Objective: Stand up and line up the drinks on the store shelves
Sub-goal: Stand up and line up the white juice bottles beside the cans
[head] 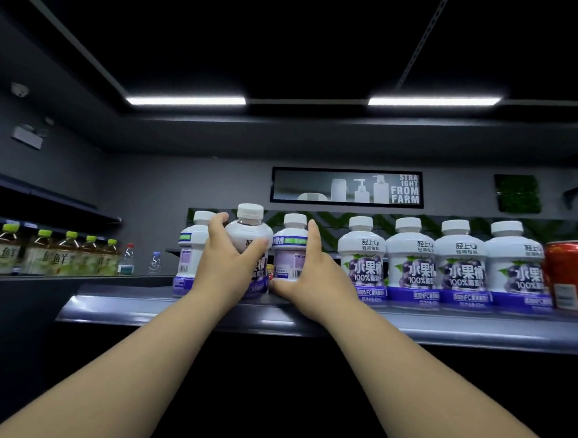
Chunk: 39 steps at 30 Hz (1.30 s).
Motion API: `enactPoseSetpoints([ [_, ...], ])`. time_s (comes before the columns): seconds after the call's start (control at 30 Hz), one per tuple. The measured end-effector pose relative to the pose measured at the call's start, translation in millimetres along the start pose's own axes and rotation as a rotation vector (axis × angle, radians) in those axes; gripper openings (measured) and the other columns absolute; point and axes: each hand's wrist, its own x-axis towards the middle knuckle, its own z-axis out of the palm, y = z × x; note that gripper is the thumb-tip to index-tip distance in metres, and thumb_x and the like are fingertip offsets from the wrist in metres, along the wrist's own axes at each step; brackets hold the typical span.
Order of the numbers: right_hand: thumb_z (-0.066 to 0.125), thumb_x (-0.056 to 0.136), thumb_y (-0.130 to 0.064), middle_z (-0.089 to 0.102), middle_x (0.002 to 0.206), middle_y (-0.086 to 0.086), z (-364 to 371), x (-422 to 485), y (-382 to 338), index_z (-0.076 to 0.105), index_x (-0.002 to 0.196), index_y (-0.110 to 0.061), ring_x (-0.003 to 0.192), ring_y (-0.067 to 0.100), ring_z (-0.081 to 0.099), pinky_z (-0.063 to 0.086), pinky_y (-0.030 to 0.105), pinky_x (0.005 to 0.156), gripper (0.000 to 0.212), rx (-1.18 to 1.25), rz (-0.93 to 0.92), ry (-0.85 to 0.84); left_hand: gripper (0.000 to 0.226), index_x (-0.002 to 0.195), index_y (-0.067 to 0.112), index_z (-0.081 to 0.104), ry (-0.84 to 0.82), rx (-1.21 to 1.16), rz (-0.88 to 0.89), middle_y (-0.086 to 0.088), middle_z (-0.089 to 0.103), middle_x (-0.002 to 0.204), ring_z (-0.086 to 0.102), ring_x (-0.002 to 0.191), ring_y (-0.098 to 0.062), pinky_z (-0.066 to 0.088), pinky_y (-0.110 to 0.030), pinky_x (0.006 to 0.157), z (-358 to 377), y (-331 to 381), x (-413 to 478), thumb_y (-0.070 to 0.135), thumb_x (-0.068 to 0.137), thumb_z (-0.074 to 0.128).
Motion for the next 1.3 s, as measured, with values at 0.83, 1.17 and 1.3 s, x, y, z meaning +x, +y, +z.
enactPoseSetpoints([
  [0.83, 0.068, 0.079, -0.062, 0.051, 0.144, 0.006, 0.1, -4.4, -3.4, -0.029, 0.151, -0.03, 0.122, 0.03, 0.055, 0.047, 0.045, 0.098, 0.125, 0.092, 0.127, -0.094, 0.111, 0.145, 0.022, 0.022, -0.149, 0.343, 0.021, -0.003, 0.056, 0.135, 0.056, 0.119, -0.025, 0.046, -0.039, 0.097, -11.4, -44.1, 8.3, 0.054, 0.061, 0.087],
  [1.17, 0.069, 0.07, -0.075, 0.045, 0.15, 0.007, -0.6, -9.3, -6.3, -0.012, 0.154, -0.026, 0.129, 0.031, 0.051, 0.045, 0.043, 0.099, 0.127, 0.04, 0.109, -0.028, 0.124, 0.153, 0.028, 0.004, -0.246, 0.421, 0.013, -0.001, 0.049, 0.145, 0.049, 0.128, -0.026, 0.045, -0.042, 0.1, -12.9, -37.1, 2.2, 0.068, 0.062, 0.078],
  [1.3, 0.058, 0.083, -0.063, 0.053, 0.142, 0.011, 0.8, -9.7, -6.9, -0.022, 0.154, -0.025, 0.12, 0.033, 0.056, 0.048, 0.045, 0.095, 0.114, 0.007, 0.135, -0.043, 0.128, 0.154, 0.024, 0.007, -0.204, 0.467, 0.001, -0.008, 0.041, 0.147, 0.041, 0.134, -0.027, 0.042, -0.043, 0.103, -11.6, -36.6, 0.9, 0.074, 0.058, 0.077],
])
